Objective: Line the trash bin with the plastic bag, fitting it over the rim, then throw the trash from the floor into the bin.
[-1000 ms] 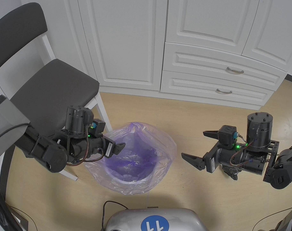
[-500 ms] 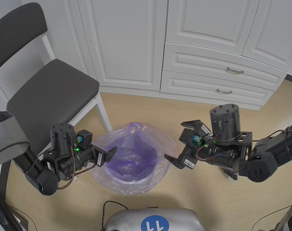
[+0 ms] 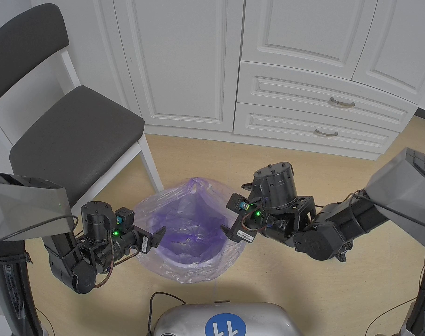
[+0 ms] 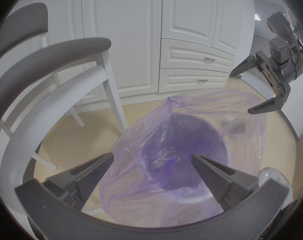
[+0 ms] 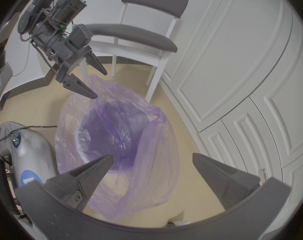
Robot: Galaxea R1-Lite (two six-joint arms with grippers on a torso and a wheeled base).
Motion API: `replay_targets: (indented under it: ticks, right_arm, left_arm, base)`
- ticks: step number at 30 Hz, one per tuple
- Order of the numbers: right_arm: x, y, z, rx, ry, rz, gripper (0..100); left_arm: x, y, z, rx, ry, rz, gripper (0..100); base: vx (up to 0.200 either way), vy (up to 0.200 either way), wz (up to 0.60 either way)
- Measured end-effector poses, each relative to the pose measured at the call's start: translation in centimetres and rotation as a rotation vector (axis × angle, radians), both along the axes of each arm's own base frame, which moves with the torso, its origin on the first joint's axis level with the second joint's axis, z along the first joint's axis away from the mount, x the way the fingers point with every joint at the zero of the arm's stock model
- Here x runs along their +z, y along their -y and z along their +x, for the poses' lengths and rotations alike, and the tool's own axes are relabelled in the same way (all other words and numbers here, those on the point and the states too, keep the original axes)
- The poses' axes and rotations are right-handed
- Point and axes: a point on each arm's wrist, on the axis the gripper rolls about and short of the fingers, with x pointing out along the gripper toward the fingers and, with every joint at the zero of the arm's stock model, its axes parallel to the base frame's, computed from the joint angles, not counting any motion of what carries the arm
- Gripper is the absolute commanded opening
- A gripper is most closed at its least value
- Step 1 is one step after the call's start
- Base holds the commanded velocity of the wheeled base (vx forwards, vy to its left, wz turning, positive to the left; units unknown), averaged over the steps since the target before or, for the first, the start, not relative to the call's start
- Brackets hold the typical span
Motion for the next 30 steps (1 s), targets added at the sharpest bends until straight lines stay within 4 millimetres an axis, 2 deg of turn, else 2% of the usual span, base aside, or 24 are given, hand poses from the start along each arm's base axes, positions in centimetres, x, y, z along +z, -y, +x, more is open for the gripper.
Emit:
replay_targets:
  ticks: [6, 11, 18, 24, 30]
  right_arm:
    - [-1.3, 0.6, 2.5, -0.089, 0.009, -0.002, 100]
    - [-2.1, 1.6, 3.7, -0.162, -0.020, 0.055, 100]
    - [-2.7, 1.8, 4.9, -0.274, -0.032, 0.334, 100]
    - [-4.3, 1.8, 5.8, -0.335, -0.046, 0.552, 100]
    - [-6.5, 3.4, 6.6, -0.345, -0.057, 0.637, 100]
  left_arm:
    - [-1.3, -0.7, 1.5, 0.037, -0.005, 0.001, 100]
    - [-1.9, -1.3, 2.9, 0.073, 0.007, -0.009, 100]
    - [-2.1, -1.8, 4.1, 0.120, 0.007, -0.078, 100]
    - [-1.8, -1.8, 5.2, 0.143, 0.037, -0.139, 100]
    - [-1.9, -2.0, 6.8, 0.190, 0.122, -0.174, 100]
  base:
    - [0.000, 0.000, 0.00]
    - [0.000, 0.000, 0.00]
    - [0.000, 0.000, 0.00]
    - [0.000, 0.000, 0.00]
    - [0.000, 0.000, 0.00]
